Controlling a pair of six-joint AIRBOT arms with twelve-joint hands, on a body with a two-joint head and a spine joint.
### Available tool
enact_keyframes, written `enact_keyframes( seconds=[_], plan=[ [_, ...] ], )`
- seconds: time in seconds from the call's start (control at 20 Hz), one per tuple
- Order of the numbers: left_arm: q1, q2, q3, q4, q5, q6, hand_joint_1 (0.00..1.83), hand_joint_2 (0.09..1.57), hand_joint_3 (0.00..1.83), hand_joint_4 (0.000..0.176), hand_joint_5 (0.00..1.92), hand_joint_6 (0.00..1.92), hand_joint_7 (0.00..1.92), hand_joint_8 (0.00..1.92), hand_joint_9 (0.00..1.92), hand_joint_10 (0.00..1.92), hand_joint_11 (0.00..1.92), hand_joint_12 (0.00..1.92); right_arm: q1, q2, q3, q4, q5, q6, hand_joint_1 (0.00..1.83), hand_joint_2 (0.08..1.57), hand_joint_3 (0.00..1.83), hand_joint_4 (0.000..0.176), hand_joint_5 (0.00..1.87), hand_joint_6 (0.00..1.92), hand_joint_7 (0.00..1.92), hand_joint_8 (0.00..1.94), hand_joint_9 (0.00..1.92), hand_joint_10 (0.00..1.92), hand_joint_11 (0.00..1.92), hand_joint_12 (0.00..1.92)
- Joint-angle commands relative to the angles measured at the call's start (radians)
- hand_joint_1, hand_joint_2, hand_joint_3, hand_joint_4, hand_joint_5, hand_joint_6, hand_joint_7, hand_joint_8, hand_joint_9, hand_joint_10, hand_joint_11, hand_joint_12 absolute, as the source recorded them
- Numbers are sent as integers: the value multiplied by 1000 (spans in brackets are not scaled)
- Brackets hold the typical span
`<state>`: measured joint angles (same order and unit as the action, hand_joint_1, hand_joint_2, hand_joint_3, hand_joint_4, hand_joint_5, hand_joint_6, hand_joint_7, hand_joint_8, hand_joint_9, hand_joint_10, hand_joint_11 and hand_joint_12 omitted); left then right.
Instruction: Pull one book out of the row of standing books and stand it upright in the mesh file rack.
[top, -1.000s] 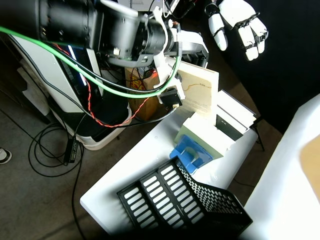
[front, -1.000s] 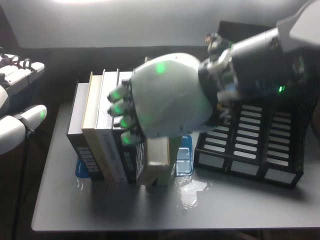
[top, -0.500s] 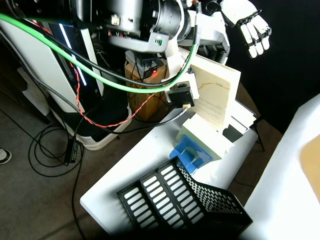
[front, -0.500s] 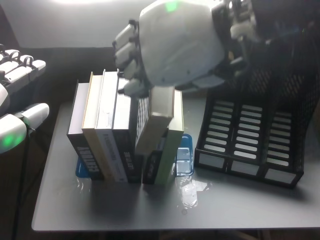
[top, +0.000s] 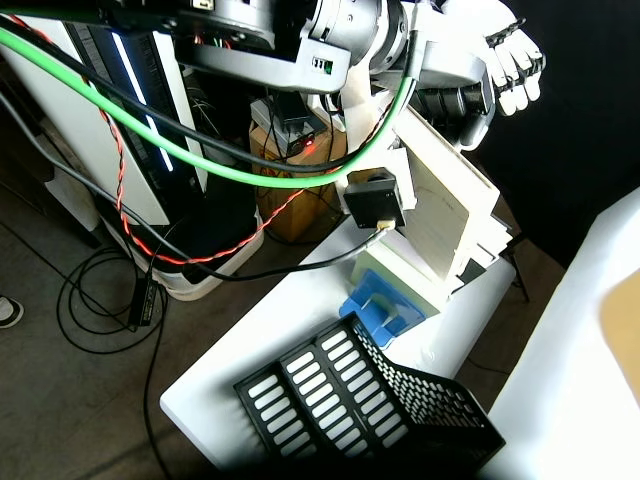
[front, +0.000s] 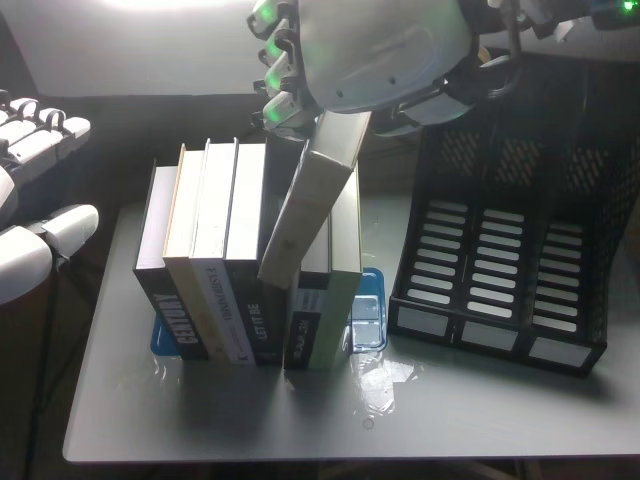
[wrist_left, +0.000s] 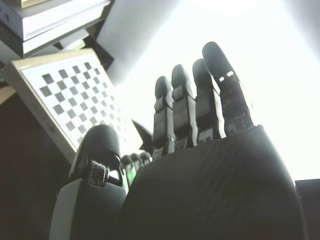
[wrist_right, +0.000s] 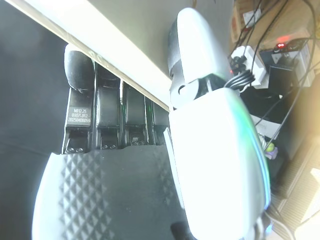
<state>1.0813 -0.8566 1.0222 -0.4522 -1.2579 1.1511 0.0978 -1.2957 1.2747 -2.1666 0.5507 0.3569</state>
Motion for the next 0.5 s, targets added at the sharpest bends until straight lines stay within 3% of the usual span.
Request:
enact_keyframes(
  seconds=[0.0, 0.1, 0.25, 0.3, 0.4, 0.45],
  plan=[
    [-8, 5, 8, -2, -133, 0, 0, 1430, 0, 0, 283, 2, 281, 1, 192, 90, 0, 947, 17, 9, 2, 27, -48, -7, 1346, 1208, 0, 0, 810, 1197, 780, 1355, 728, 1492, 509, 1795],
    [-8, 4, 9, -3, -133, -1, 0, 1421, 0, 0, 286, 1, 283, 0, 193, 74, 0, 997, 17, 17, 5, 32, -55, 0, 1348, 1206, 0, 0, 792, 1208, 795, 1335, 737, 1498, 536, 1782],
    [-7, 5, 7, -7, -134, -5, 0, 1421, 0, 0, 282, 5, 286, 2, 199, 54, 0, 907, 17, 25, 8, 19, -76, 17, 1351, 1192, 0, 0, 811, 1238, 837, 1212, 740, 1488, 498, 1853],
    [-8, 4, 7, -7, -130, -6, 0, 1422, 0, 0, 281, 3, 291, 2, 210, 49, 0, 868, 17, 31, 8, 19, -83, 23, 1353, 1188, 0, 0, 831, 1198, 859, 1194, 722, 1509, 455, 1907],
    [-7, 4, 7, -7, -130, -6, 0, 1404, 0, 19, 275, 1, 282, 1, 200, 40, 0, 859, 17, 37, 8, 6, -94, 37, 1346, 1203, 3, 0, 839, 1147, 816, 1282, 667, 1600, 463, 1920],
    [-7, 4, 7, -7, -128, -6, 0, 1407, 0, 12, 279, 2, 285, 1, 214, 39, 0, 934, 17, 39, 8, 3, -100, 37, 1355, 1184, 0, 0, 878, 1062, 864, 1221, 707, 1562, 503, 1921]
  ],
)
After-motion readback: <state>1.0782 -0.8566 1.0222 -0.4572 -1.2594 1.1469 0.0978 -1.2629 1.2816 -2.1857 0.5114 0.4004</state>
